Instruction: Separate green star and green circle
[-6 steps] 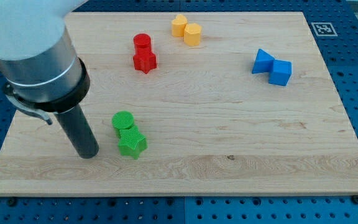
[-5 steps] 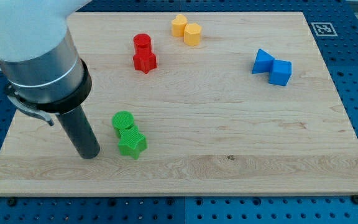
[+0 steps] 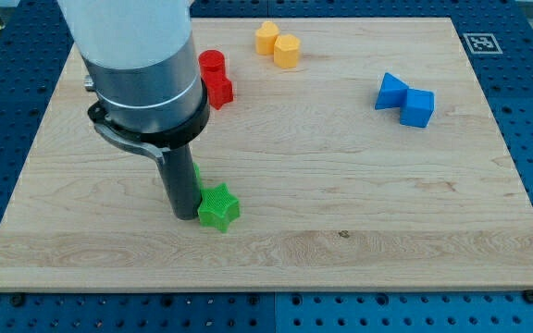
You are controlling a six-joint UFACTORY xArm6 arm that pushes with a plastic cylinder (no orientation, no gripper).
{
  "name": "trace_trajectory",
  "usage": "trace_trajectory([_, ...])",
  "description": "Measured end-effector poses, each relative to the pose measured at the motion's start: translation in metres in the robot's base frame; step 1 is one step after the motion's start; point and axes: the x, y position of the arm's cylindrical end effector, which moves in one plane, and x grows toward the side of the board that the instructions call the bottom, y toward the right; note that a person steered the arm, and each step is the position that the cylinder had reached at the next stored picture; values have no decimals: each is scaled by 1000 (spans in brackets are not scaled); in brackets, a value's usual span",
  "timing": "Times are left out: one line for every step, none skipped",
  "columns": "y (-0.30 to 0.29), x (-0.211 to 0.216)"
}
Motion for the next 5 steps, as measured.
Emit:
trace_trajectory([5,-2])
trace_trajectory([7,-8])
trace_trajectory([21,-9])
trace_trajectory([52,-9])
trace_trajectory([83,-9])
